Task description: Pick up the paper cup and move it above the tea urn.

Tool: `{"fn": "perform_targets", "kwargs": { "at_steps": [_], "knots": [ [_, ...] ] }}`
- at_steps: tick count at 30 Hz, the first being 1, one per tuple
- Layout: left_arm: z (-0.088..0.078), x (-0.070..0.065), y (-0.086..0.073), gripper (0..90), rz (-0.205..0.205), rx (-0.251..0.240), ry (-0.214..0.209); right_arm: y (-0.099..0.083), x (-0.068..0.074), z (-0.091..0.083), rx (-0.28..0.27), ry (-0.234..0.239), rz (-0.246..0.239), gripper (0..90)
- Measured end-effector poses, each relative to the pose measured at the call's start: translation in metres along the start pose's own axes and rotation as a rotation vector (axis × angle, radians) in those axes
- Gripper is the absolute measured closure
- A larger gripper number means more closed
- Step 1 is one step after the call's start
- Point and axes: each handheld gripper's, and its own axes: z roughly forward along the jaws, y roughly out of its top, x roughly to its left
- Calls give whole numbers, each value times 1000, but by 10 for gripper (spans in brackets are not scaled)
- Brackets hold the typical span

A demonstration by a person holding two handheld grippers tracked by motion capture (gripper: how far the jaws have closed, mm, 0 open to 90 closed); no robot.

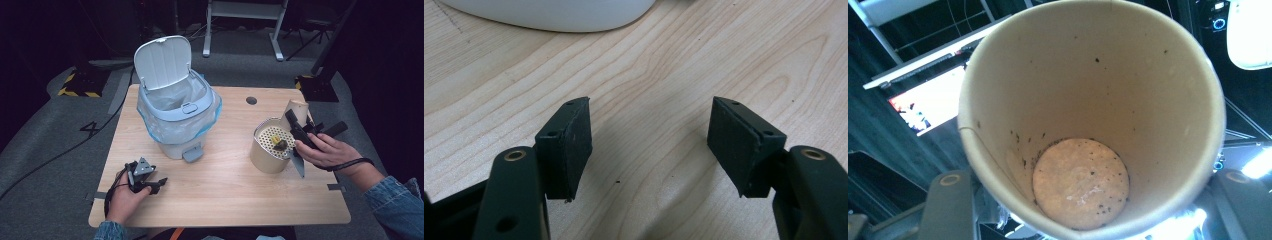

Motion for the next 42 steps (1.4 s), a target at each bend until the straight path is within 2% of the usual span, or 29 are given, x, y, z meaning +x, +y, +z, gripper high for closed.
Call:
{"fn": "perform_targets", "kwargs": {
  "at_steps": [3,4,7,11,13,14,15,16,17,18,20,21,22,24,25,26,28,30,31,32,33,34,35,36,37,38,39,40,42],
  "knots": [
    [0,0,0,346,0,0,0,-1,1,-1,-2,28,15,357],
    [0,0,0,346,0,0,0,-3,2,-1,3,26,53,357],
    [0,0,0,346,-1,0,-1,-9,2,1,0,40,108,354],
    [0,0,0,345,-6,-1,-3,-20,2,2,-51,69,257,347],
    [1,0,0,345,-13,-2,-4,-24,3,3,-78,89,351,346],
    [1,0,0,345,-13,-2,-4,-26,3,3,-91,101,384,345],
    [1,0,0,345,-13,-2,-4,-26,3,3,-91,101,384,345],
    [1,0,0,345,-13,-2,-4,-31,4,4,-127,140,492,344],
    [1,0,0,345,-12,-2,-3,-31,4,4,-127,140,492,344],
    [1,0,0,345,-13,-3,-4,-37,5,7,-174,199,666,343],
    [1,0,0,345,-13,-2,-3,-42,7,9,-218,257,819,343],
    [1,0,0,345,-13,-2,-3,-42,7,9,-218,257,819,343],
    [1,0,0,345,-13,-2,-4,-45,8,10,-233,280,892,343],
    [1,0,0,345,-14,-3,-5,-51,12,15,-306,357,1085,343],
    [1,0,0,345,-15,-3,-5,-53,13,17,-329,380,1144,343],
    [1,0,0,345,-17,-2,-5,-58,19,20,-386,442,1312,343],
    [1,0,0,344,-20,-3,-6,-62,25,24,-439,496,1469,343],
    [1,0,0,344,-20,-3,-6,-67,31,27,-475,544,1602,343],
    [1,0,0,344,-20,-3,-6,-67,31,27,-475,544,1602,343],
    [1,0,0,344,-20,-3,-6,-68,33,28,-493,579,1677,342],
    [1,0,0,344,-17,-2,-5,-70,38,30,-527,647,1824,342],
    [1,0,0,344,-17,-2,-5,-70,38,30,-527,647,1824,342],
    [1,0,0,344,-17,-3,-5,-71,41,31,-548,690,1886,342],
    [1,0,0,344,-17,-3,-5,-72,45,32,-596,782,2027,340],
    [1,0,0,344,-16,-3,-5,-72,48,33,-627,814,2092,340],
    [1,0,0,344,-16,-3,-5,-72,48,33,-627,814,2092,340],
    [1,0,0,344,-16,-3,-5,-72,50,34,-650,854,2153,338],
    [1,0,0,344,-16,-3,-5,-72,53,34,-712,918,2280,336],
    [1,0,0,344,-16,-3,-5,-72,56,35,-757,957,2348,331]
  ]
}}
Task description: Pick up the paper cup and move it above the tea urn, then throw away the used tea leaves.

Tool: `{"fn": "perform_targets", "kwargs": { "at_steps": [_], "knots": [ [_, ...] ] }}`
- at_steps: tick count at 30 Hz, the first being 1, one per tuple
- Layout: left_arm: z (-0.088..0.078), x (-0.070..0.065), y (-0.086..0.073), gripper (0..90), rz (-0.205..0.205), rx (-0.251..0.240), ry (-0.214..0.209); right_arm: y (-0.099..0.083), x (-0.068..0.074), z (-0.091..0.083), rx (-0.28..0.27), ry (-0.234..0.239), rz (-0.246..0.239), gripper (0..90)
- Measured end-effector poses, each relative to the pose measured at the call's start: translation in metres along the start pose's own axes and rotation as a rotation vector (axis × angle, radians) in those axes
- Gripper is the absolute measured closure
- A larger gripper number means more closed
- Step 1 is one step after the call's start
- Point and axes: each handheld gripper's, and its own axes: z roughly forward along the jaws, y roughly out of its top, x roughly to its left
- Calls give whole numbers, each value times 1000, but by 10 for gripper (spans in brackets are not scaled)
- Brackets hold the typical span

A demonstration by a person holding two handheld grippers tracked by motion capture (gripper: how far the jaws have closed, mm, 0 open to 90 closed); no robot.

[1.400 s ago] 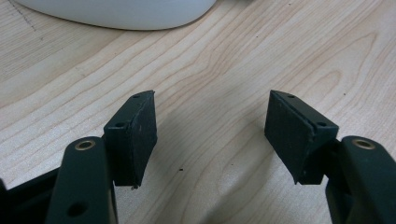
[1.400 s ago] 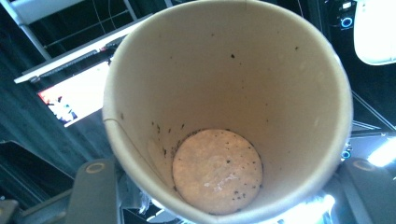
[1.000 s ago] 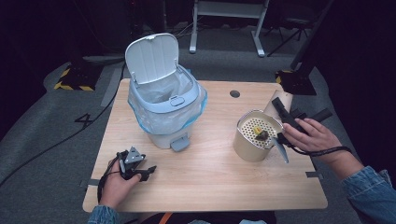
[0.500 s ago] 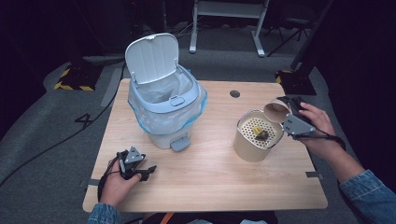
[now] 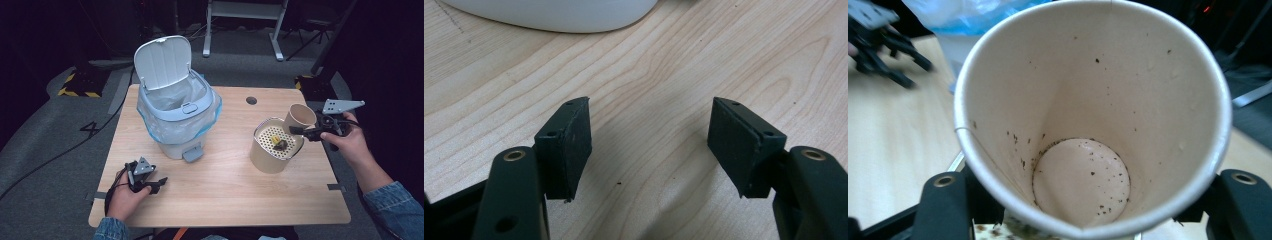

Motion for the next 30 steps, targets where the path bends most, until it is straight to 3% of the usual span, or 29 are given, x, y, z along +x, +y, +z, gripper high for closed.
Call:
{"fn": "perform_targets", "kwargs": {
  "at_steps": [2,8,16,23,27,30],
  "knots": [
    [0,0,0,344,-4,-1,-1,-1,-1,0,5,32,26,328],
    [0,0,0,344,-1,0,0,-1,0,-3,8,95,46,324],
    [0,0,0,344,3,2,2,3,3,-3,8,89,77,322],
    [0,0,0,344,2,1,2,26,8,3,27,117,93,324],
    [0,0,0,344,3,1,2,44,11,10,60,126,67,325],
    [0,0,0,344,3,1,2,57,13,17,55,142,54,325]
  ]
}}
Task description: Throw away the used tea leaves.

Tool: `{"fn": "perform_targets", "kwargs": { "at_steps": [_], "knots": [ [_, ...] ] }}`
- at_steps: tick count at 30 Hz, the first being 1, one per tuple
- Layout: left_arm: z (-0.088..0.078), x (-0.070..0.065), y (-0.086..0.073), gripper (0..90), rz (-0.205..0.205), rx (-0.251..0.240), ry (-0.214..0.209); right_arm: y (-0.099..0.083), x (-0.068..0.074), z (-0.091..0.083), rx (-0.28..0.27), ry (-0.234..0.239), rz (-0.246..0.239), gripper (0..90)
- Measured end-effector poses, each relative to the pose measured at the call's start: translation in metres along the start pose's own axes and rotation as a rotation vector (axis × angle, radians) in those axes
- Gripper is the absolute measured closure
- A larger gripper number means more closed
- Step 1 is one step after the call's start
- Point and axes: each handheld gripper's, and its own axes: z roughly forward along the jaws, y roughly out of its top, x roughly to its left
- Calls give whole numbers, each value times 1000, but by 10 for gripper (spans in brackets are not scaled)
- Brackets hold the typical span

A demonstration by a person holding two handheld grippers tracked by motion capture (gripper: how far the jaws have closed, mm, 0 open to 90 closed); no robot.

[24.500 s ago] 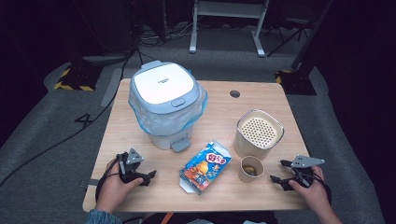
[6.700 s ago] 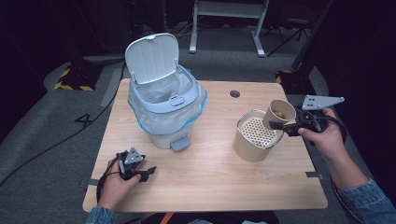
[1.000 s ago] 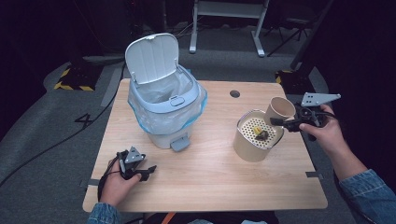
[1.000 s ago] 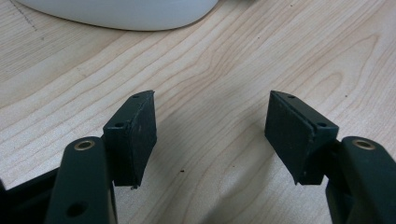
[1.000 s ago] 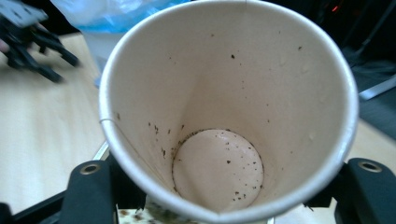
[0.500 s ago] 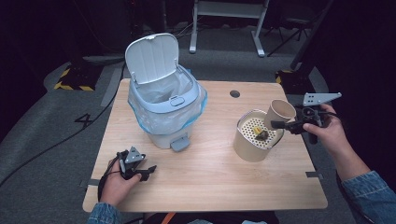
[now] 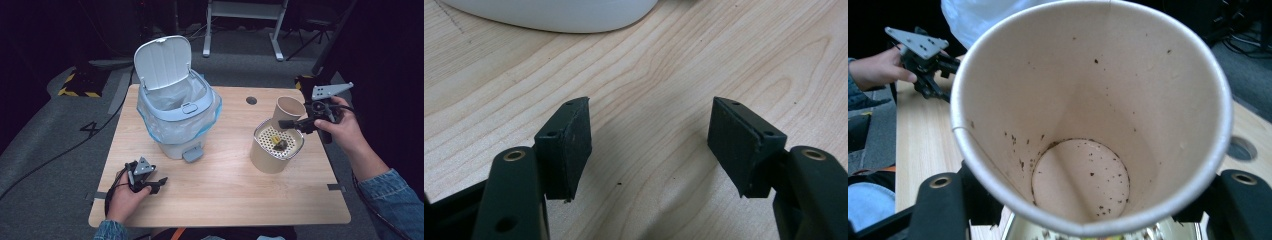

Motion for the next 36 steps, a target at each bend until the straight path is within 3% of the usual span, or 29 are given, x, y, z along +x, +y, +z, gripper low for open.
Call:
{"fn": "perform_targets", "kwargs": {
  "at_steps": [8,11,15,22,28,36],
  "knots": [
    [0,0,0,343,0,0,0,39,5,18,3,42,-55,322],
    [0,0,0,343,0,0,0,46,6,23,-1,49,-67,321],
    [0,0,0,344,0,0,0,64,6,37,-37,78,-99,321],
    [0,0,0,343,-1,-1,-1,85,11,58,-62,96,-101,319],
    [1,2,1,340,6,0,-5,101,15,76,-106,78,-85,316],
    [2,2,2,338,3,-2,-5,124,24,105,-110,77,-95,314]
  ]
}}
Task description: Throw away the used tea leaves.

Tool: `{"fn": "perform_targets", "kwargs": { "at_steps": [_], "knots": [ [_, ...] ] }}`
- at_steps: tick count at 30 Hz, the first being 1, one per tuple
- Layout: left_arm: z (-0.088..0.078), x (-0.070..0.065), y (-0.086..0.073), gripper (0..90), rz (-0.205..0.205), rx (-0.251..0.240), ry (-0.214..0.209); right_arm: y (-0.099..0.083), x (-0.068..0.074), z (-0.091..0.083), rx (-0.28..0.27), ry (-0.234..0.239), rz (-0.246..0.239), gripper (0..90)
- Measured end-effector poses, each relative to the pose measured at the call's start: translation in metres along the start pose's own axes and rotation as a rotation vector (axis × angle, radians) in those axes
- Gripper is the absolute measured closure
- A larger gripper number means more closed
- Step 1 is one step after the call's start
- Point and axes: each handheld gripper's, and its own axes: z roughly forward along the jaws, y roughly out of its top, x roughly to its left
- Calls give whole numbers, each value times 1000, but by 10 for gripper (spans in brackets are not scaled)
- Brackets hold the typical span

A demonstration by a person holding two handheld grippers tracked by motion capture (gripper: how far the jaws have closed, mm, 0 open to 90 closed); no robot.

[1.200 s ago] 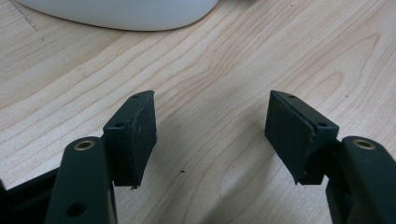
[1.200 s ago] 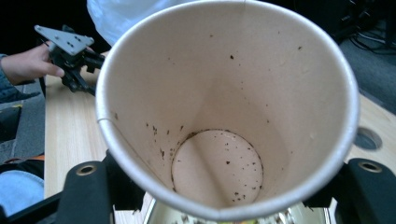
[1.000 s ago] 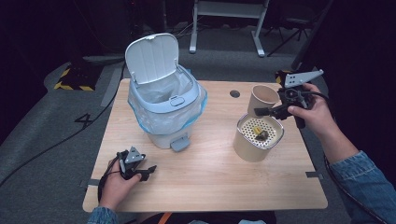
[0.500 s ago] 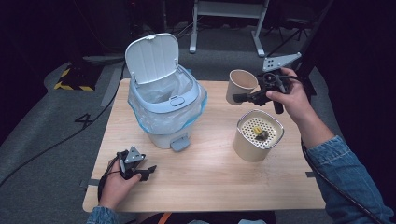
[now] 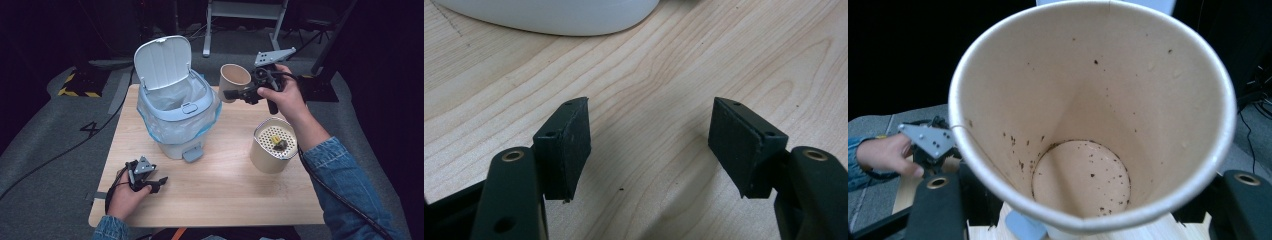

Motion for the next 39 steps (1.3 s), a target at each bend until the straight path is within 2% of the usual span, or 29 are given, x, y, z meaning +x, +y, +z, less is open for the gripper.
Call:
{"fn": "perform_targets", "kwargs": {
  "at_steps": [8,11,20,29,31,39],
  "knots": [
    [-2,-4,-1,339,-8,1,12,20,7,37,-28,21,-1,312],
    [-2,-4,-1,340,-7,1,13,26,9,52,-18,4,-14,311],
    [-2,-4,-1,339,-6,2,15,39,21,86,-42,-8,-33,306],
    [-2,-3,-1,339,-6,2,14,37,22,104,-23,-69,-23,307],
    [-2,-3,-1,339,-6,2,14,35,22,110,2,-87,-18,306],
    [-2,-3,-1,339,-6,2,13,34,20,117,55,-125,-5,303]
  ]
}}
